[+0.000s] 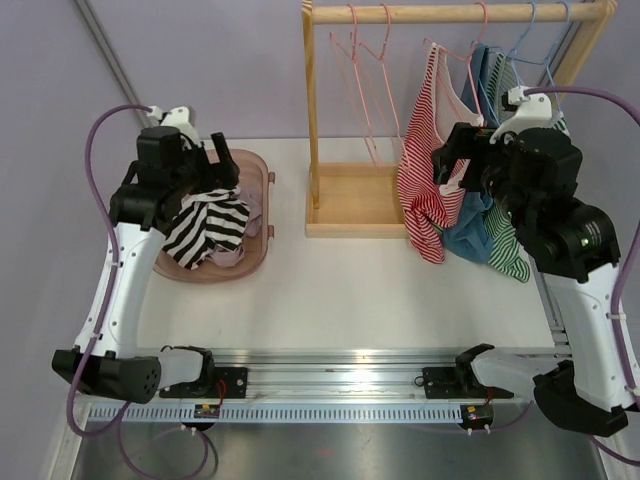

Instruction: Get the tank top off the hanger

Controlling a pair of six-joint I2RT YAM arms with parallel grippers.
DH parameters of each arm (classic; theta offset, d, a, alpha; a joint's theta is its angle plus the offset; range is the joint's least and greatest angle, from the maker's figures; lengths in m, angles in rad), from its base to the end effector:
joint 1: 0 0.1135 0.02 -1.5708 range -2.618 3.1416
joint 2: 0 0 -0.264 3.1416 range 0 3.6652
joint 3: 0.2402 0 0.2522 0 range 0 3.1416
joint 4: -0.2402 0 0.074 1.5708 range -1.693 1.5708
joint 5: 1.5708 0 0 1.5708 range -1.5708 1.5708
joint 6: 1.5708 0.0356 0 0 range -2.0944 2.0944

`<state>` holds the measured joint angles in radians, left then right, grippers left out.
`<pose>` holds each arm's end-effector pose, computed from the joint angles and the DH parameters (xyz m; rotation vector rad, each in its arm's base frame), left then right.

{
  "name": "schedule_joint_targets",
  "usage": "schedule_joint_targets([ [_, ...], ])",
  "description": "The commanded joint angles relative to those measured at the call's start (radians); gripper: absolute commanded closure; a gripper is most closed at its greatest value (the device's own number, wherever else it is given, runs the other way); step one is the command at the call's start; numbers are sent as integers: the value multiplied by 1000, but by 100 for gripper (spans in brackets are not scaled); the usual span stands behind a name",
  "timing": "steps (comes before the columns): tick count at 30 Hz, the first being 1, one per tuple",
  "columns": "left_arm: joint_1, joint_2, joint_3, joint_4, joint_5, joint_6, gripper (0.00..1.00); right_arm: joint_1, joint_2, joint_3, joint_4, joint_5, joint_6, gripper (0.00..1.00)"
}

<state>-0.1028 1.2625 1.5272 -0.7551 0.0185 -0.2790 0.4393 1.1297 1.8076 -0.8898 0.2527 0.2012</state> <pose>0.2559 -0.0271 0.4354 -0.1707 2.0638 -0.2545 0.1545 0.0628 0.5298 -0.0299 1.7817 0.2370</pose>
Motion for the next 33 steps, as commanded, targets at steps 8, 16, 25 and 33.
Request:
schedule_joint_targets([
  [8, -374, -153, -80, -19, -69, -9, 1, -76, 211, 243, -14, 118, -118, 10],
  [16, -592, -262, -213, -6, -101, -17, 1, -160, 402, 363, 26, 57, -195, 13],
  [25, -695, -373, -393, -4, -141, 14, 1, -235, 559, 470, 0, 13, -270, 15],
  [33, -695, -390, -463, 30, -131, 11, 1, -246, 643, 548, 9, -41, -315, 33],
])
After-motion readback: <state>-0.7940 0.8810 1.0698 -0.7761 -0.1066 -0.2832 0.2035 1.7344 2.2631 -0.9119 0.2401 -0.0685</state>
